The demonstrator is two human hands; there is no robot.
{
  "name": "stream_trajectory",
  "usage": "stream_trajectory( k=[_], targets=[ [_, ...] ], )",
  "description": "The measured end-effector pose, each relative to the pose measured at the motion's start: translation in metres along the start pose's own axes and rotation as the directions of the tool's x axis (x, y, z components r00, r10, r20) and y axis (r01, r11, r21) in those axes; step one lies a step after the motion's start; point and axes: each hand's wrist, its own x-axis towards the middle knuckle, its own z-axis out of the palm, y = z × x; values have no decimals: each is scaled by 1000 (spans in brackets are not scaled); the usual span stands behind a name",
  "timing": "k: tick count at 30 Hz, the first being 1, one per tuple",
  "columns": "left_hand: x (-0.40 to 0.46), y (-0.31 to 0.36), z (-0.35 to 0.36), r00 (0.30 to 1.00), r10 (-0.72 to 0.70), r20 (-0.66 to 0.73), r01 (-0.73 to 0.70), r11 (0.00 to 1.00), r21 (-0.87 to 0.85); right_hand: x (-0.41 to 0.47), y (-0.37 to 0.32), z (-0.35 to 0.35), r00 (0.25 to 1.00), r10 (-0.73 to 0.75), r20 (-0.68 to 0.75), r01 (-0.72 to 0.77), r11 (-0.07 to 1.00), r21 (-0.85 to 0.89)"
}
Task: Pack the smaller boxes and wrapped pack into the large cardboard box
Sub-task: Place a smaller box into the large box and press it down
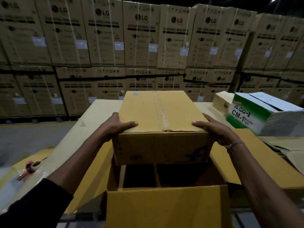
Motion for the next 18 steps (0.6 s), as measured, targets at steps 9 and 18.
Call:
stream_trajectory(
  k=[9, 18],
  targets=[
    [-10, -54, 16, 992, -112, 65, 101, 985, 142, -6, 50, 17, 995, 99, -15, -99, 995, -18],
    [-4, -70, 66, 976, -209, 57, 160, 873, 460, 17, 77, 26, 985, 149, 88, -114, 941, -318]
  ],
)
